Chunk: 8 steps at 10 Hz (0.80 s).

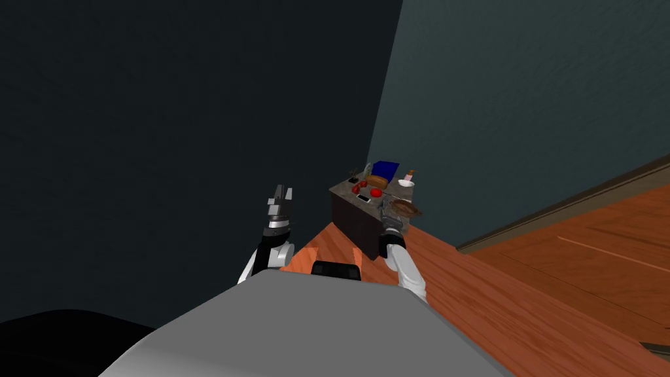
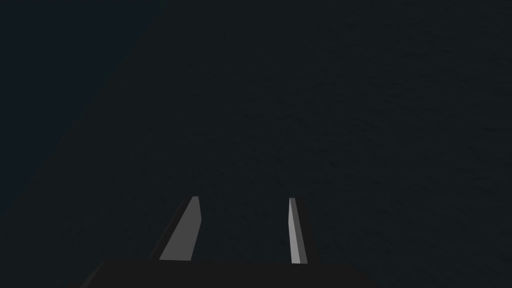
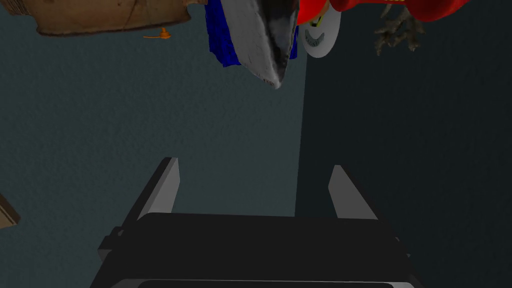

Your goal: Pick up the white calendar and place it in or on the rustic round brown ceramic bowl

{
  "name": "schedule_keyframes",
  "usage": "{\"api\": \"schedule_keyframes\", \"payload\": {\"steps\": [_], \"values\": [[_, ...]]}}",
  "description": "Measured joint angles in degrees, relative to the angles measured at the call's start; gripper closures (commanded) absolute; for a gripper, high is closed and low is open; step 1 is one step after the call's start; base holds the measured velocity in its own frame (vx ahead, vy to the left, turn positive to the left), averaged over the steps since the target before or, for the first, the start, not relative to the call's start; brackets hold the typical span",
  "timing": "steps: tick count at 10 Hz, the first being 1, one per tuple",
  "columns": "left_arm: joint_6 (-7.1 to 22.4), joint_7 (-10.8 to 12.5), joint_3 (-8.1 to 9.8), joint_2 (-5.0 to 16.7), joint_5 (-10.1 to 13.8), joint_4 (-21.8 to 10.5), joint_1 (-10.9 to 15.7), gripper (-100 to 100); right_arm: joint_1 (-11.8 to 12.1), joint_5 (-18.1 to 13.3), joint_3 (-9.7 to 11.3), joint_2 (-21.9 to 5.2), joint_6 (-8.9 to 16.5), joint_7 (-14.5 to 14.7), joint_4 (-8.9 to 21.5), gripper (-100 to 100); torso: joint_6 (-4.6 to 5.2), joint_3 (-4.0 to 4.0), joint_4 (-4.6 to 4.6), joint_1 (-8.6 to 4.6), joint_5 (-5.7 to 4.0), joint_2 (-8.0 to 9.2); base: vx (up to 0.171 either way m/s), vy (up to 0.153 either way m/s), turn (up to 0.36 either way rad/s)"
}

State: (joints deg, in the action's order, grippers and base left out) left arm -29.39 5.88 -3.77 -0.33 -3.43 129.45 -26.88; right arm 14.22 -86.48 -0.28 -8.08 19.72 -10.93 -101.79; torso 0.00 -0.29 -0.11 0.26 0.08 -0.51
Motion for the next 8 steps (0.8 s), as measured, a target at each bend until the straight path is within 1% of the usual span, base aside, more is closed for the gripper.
{"api": "schedule_keyframes", "payload": {"steps": [1, 2, 4, 6, 8], "values": [[0.0, 0.0, 0.0, 0.0, 0.0, 0.0, 0.0, 0, -0.41, -2.08, -0.22, 0.61, 1.51, -0.09, 1.46, -100, 0.0, -0.07, -0.03, 0.04, 0.01, -0.12, 0.182, 0.108, -0.028], [0.0, 0.0, 0.0, 0.0, 0.0, 0.0, 0.0, 0, -0.67, -3.81, -0.55, 1.48, 3.01, 0.15, 2.72, -100, 0.0, -0.11, -0.04, 0.1, 0.02, -0.19, 0.126, 0.067, -0.013], [0.0, 0.0, 0.0, 0.0, 0.0, 0.0, 0.0, 0, -1.09, -6.62, -0.84, 2.62, 4.82, 0.44, 4.35, -100, 0.0, -0.01, -0.01, -0.17, -0.03, -0.01, 0.14, 0.03, -0.028], [0.0, 0.0, 0.0, 0.01, 0.0, 0.0, -0.01, 0, -1.13, -10.16, -1.52, 4.57, 7.2, 0.8, 6.45, -100, 0.0, -0.13, -0.05, -0.17, -0.03, -0.22, 0.205, 0.035, -0.04], [0.0, 0.0, 0.01, 0.01, 0.0, 0.0, -0.01, 0, -1.53, -13.37, -2.31, 6.73, 9.45, 1.02, 8.78, -100, 0.01, -0.16, -0.07, -0.45, -0.08, -0.26, 0.184, -0.055, -0.024]]}}
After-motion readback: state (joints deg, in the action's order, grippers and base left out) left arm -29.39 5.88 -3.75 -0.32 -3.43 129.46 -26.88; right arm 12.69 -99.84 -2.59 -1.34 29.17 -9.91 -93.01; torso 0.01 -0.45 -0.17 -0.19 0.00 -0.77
